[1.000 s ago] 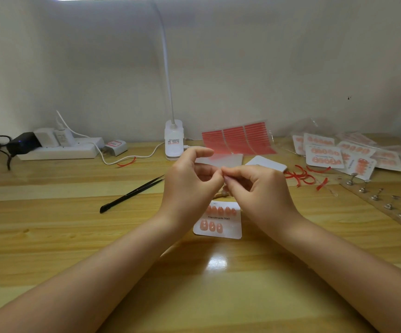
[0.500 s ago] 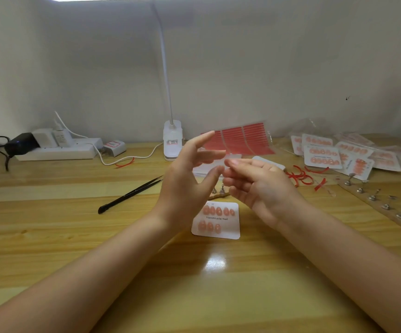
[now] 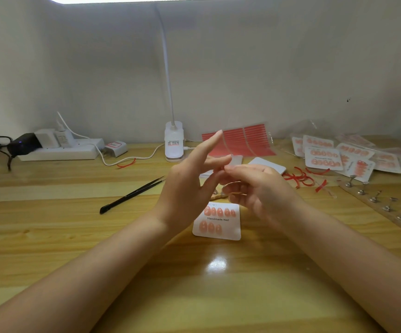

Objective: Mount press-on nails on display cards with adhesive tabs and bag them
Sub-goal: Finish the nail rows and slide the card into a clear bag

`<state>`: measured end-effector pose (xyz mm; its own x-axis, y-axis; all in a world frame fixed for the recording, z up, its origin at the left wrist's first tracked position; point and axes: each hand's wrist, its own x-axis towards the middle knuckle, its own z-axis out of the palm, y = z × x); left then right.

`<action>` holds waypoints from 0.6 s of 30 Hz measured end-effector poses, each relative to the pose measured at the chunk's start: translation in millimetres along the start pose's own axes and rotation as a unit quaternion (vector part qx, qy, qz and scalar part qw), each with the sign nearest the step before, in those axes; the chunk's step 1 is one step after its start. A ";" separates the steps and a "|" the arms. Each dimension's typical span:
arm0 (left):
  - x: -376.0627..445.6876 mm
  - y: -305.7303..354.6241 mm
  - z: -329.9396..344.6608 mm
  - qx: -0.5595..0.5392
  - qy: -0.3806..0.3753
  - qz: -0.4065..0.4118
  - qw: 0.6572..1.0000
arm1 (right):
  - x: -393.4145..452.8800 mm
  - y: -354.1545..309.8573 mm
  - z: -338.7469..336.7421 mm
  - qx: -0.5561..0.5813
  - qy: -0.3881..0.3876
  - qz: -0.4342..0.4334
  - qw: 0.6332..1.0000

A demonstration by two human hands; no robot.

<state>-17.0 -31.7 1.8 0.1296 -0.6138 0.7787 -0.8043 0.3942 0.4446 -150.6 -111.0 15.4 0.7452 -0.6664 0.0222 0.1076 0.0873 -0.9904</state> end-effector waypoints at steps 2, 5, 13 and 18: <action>-0.7 -0.1 -0.3 -0.016 -0.029 -0.008 0.999 | 0.5 0.9 -0.8 0.006 0.012 0.005 1.000; -2.6 -0.4 0.9 -0.020 -0.035 -0.009 0.999 | 1.4 2.1 -2.6 0.025 0.040 0.024 0.999; -0.5 -0.3 -1.3 -0.018 0.019 -0.012 1.000 | 1.7 -0.9 -3.0 -0.023 0.001 0.038 0.999; 0.8 -2.4 -1.7 -0.024 0.047 -0.016 0.998 | 1.9 -8.7 -12.2 -0.302 0.067 -0.049 0.950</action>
<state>-13.9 -32.0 2.0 0.2105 -0.5598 0.8015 -0.7709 0.4091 0.4882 -158.1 -122.1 22.4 0.6566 -0.7409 0.1412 -0.2543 -0.3936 -0.8834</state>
